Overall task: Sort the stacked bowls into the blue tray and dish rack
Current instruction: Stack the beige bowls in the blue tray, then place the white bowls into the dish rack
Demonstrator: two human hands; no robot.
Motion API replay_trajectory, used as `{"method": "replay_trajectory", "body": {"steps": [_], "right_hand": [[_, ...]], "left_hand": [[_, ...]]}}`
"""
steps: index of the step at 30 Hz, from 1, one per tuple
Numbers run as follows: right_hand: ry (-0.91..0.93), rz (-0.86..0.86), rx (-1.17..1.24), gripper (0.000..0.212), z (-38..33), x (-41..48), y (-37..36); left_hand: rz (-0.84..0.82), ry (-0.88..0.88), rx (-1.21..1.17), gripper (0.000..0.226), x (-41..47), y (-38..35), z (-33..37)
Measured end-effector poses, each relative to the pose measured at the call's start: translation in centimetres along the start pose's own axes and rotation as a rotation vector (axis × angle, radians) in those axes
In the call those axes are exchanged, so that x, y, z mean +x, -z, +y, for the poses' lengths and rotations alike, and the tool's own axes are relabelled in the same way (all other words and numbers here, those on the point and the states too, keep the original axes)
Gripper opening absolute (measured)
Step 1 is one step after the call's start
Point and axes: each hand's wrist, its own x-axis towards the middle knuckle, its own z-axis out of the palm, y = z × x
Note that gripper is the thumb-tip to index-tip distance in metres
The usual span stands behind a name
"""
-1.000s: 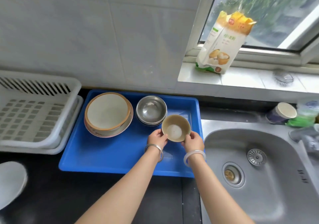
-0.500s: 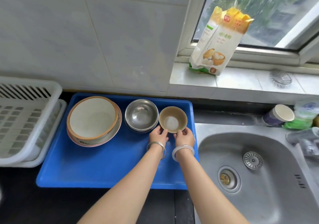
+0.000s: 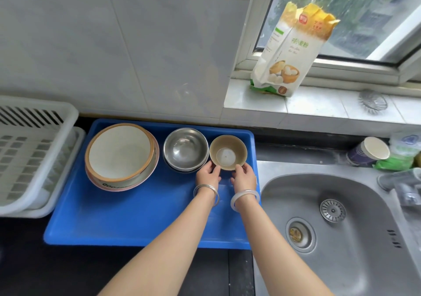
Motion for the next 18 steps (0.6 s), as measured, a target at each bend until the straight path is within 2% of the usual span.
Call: {"method": "replay_trajectory", "body": {"steps": [4,9,13,18], "right_hand": [[-0.015,-0.074,-0.061,0.038,0.1,-0.1,0.7],[0.041,-0.112,-0.146,0.041,0.2,-2.1,2.1],[0.197,-0.118,-0.322,0.032,0.2,-5.9,2.7],[0.346,-0.329,-0.563,0.027,0.7,-11.3,-0.2]], "left_hand": [[0.021,-0.003,0.054,0.041,-1.1,0.9,0.3],[0.005,-0.092,0.308,0.041,-3.3,3.1,0.8],[0.011,-0.168,0.564,0.037,-5.7,6.2,0.9],[0.132,-0.316,0.791,0.035,-9.4,12.7,1.2]]}}
